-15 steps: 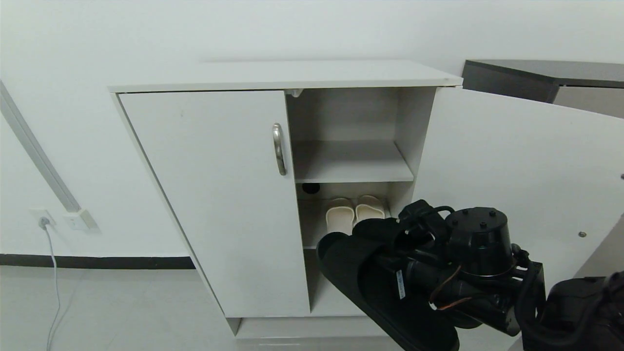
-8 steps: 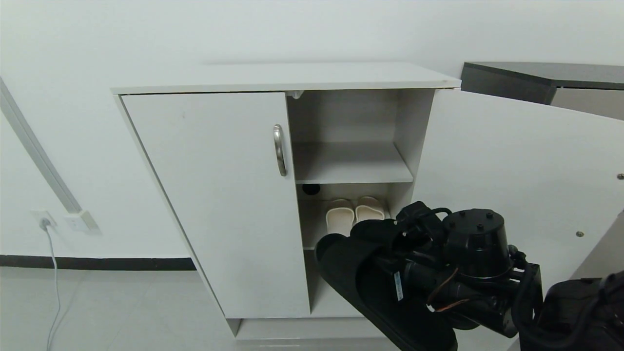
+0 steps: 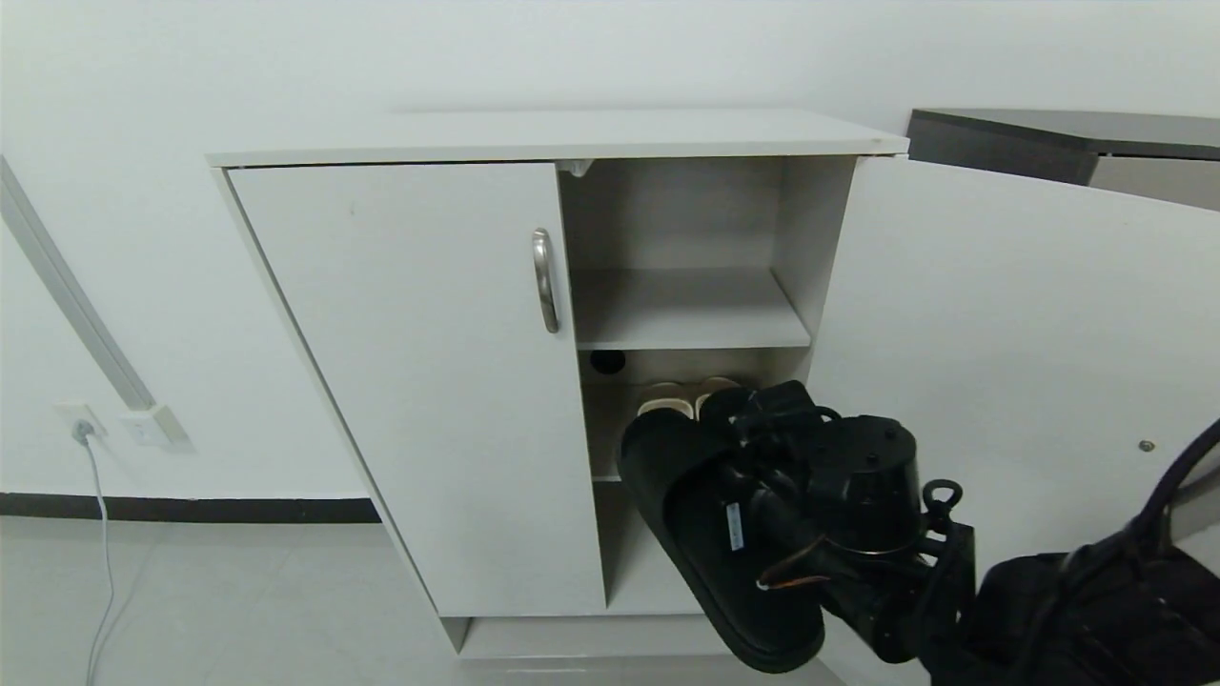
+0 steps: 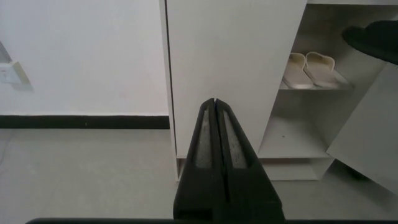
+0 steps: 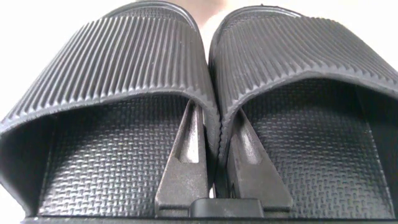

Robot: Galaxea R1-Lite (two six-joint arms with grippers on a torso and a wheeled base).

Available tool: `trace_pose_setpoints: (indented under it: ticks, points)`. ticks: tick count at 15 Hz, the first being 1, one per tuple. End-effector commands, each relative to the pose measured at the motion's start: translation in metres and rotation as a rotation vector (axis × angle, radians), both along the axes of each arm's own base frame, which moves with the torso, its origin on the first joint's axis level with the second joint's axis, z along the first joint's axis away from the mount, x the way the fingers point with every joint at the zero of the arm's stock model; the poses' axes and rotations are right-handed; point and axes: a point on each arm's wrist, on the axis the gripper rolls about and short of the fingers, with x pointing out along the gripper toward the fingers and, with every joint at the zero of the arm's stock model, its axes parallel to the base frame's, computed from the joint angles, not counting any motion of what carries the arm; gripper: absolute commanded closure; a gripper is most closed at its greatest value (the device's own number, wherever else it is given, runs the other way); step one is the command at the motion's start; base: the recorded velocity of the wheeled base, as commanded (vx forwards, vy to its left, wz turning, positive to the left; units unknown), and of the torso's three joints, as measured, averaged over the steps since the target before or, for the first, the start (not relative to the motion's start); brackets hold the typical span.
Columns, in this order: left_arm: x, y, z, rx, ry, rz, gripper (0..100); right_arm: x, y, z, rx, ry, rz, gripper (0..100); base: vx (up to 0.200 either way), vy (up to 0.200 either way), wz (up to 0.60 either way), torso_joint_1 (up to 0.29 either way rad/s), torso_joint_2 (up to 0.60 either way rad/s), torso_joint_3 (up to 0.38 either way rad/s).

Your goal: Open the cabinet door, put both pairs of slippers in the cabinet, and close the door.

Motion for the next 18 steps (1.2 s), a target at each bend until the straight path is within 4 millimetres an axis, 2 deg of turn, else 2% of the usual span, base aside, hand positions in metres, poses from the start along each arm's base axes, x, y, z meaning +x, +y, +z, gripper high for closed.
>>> trace_pose_setpoints:
  ticks: [1,4,5,8,12,18]
  points:
    - [0.0,0.0,0.0,0.0,0.002,-0.001,100,0.008,0.033,-0.006,-0.018,-0.009,-0.086,100,0.0,0.0,0.0,0.0,0.0,0.0]
    - [0.0,0.0,0.0,0.0,0.002,-0.001,100,0.016,0.05,0.019,0.03,0.008,-0.222,100,0.0,0.0,0.0,0.0,0.0,0.0]
    - [0.0,0.0,0.0,0.0,0.002,-0.001,100,0.021,0.057,0.037,0.057,0.025,-0.275,100,0.0,0.0,0.0,0.0,0.0,0.0]
    - [0.0,0.0,0.0,0.0,0.002,-0.001,100,0.026,0.06,0.062,0.068,0.02,-0.311,100,0.0,0.0,0.0,0.0,0.0,0.0]
    - [0.0,0.0,0.0,0.0,0.002,0.001,100,0.029,0.055,0.074,0.076,0.016,-0.325,100,0.0,0.0,0.0,0.0,0.0,0.0]
    - [0.0,0.0,0.0,0.0,0.002,0.001,100,0.03,0.055,0.072,0.071,0.019,-0.325,100,0.0,0.0,0.0,0.0,0.0,0.0]
